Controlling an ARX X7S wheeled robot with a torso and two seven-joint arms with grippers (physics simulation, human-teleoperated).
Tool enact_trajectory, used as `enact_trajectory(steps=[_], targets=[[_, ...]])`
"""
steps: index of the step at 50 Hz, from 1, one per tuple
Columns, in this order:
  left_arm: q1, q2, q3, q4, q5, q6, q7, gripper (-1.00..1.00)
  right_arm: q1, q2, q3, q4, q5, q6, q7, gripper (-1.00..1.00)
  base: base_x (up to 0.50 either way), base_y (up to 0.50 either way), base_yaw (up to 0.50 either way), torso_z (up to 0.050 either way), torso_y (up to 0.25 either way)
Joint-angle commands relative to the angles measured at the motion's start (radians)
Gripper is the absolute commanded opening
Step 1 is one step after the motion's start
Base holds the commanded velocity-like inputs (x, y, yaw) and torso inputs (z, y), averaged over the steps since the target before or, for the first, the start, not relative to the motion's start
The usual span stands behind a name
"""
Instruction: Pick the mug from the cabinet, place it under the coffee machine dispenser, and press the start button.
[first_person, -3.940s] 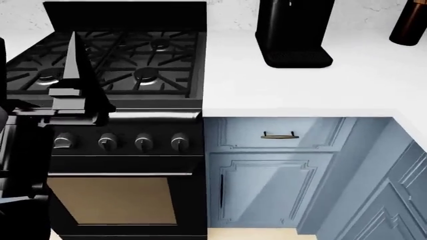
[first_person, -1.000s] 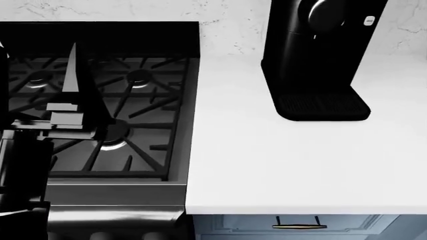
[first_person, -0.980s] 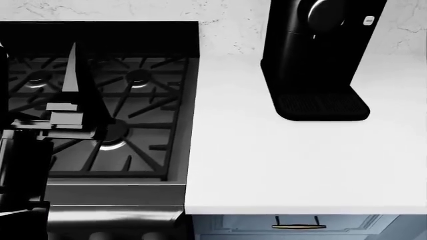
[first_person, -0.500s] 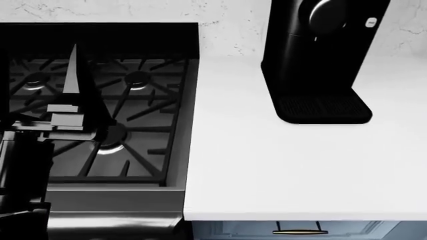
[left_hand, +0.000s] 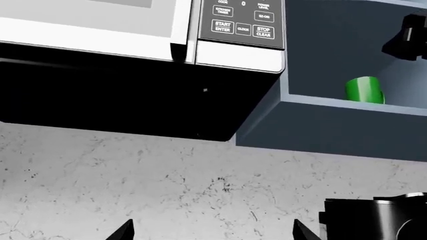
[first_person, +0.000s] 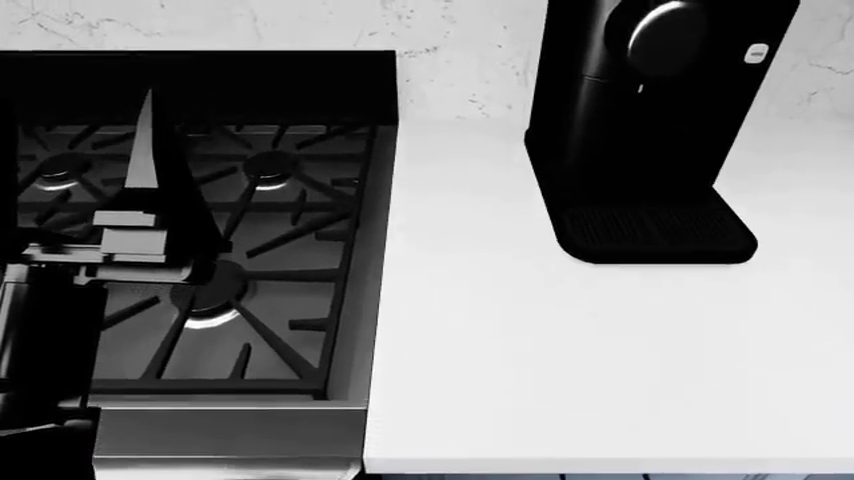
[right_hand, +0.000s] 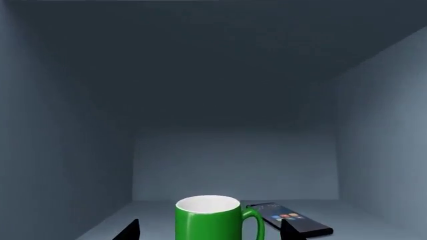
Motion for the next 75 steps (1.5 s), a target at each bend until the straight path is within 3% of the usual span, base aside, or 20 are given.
enact_trajectory(steps=[1, 75], targets=[[0.004, -0.004, 0.001, 0.002, -0.002, 0.006, -0.005, 1.0, 0.025, 0.014, -0.012, 0.0, -0.001, 0.032, -0.023, 1.0, 0.09, 0.0, 0.0, 0.0, 0.0], [0.021, -0.031, 0.007, 0.0, -0.023, 0.039, -0.024, 1.0, -0.016, 0.004, -0.01, 0.0, -0.001, 0.043, -0.014, 1.0, 0.09, 0.0, 0.0, 0.0, 0.0]])
